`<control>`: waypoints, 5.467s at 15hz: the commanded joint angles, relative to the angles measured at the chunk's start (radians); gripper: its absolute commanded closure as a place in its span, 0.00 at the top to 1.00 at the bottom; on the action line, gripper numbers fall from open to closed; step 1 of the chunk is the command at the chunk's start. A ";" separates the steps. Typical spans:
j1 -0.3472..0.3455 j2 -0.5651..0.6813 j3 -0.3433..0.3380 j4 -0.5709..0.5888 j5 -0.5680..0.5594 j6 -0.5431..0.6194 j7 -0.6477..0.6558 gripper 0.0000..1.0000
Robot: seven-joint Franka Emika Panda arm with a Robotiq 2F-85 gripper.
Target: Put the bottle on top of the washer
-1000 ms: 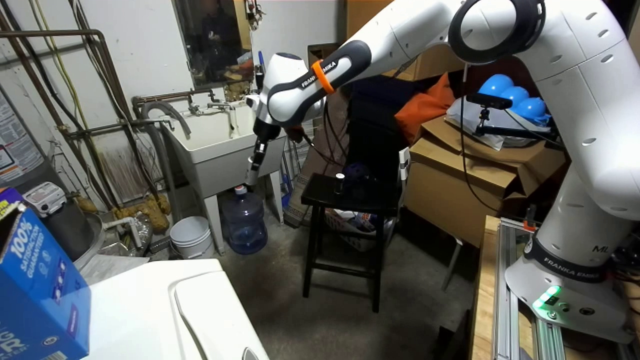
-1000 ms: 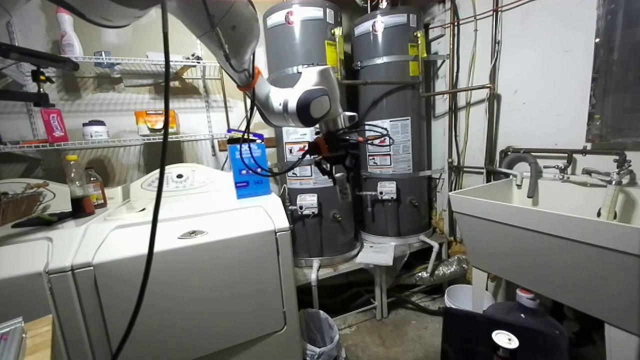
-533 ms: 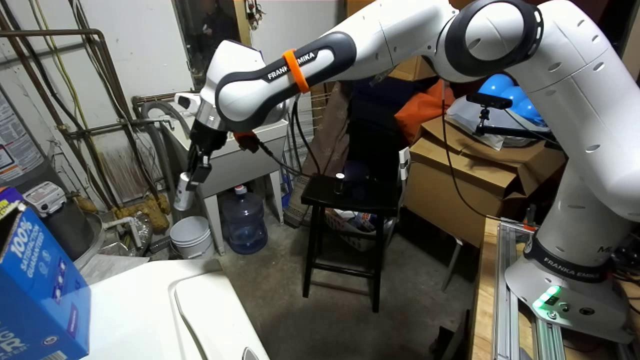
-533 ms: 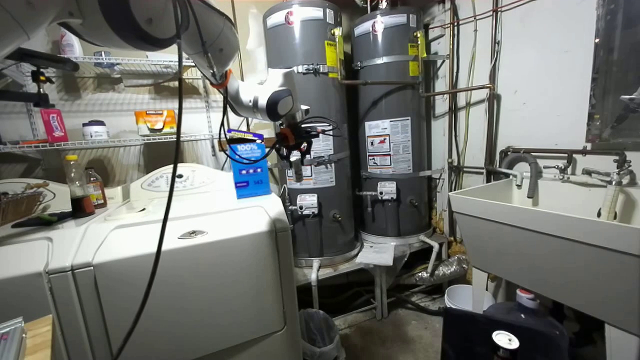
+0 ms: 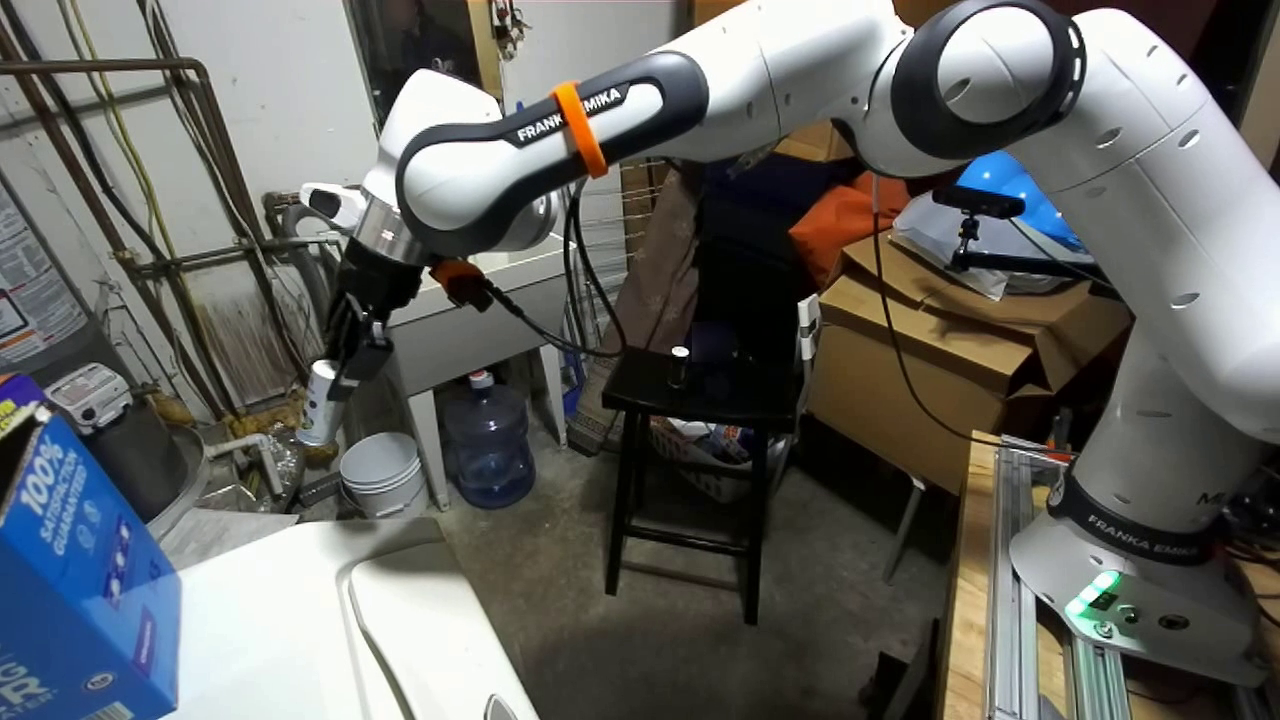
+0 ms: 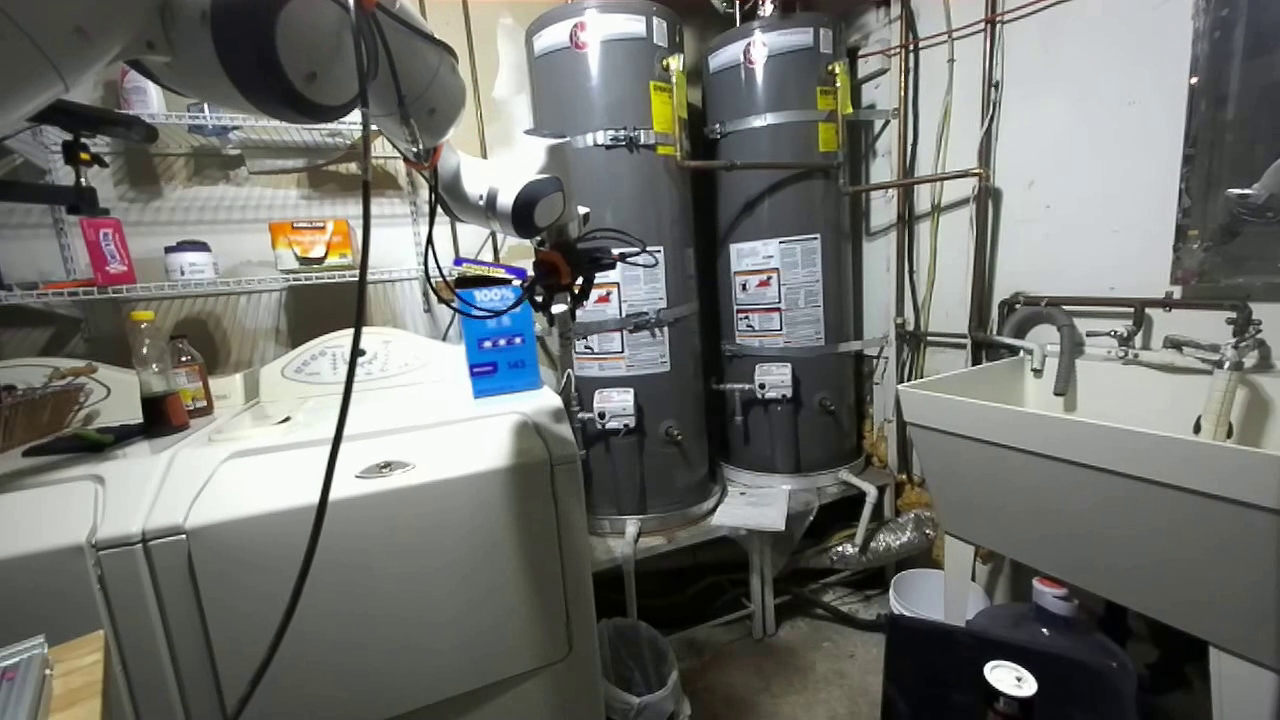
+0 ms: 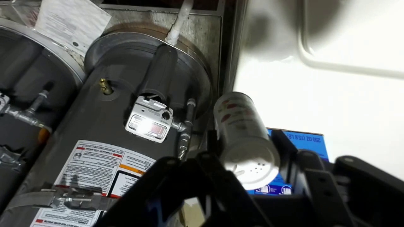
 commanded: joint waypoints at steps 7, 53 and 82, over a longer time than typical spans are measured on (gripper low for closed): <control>0.233 -0.020 0.036 0.171 0.041 -0.494 -0.048 0.20; 0.731 0.424 -0.331 0.827 -0.172 -0.753 0.564 0.20; 0.782 0.245 -0.504 0.784 -0.199 -0.953 1.053 1.00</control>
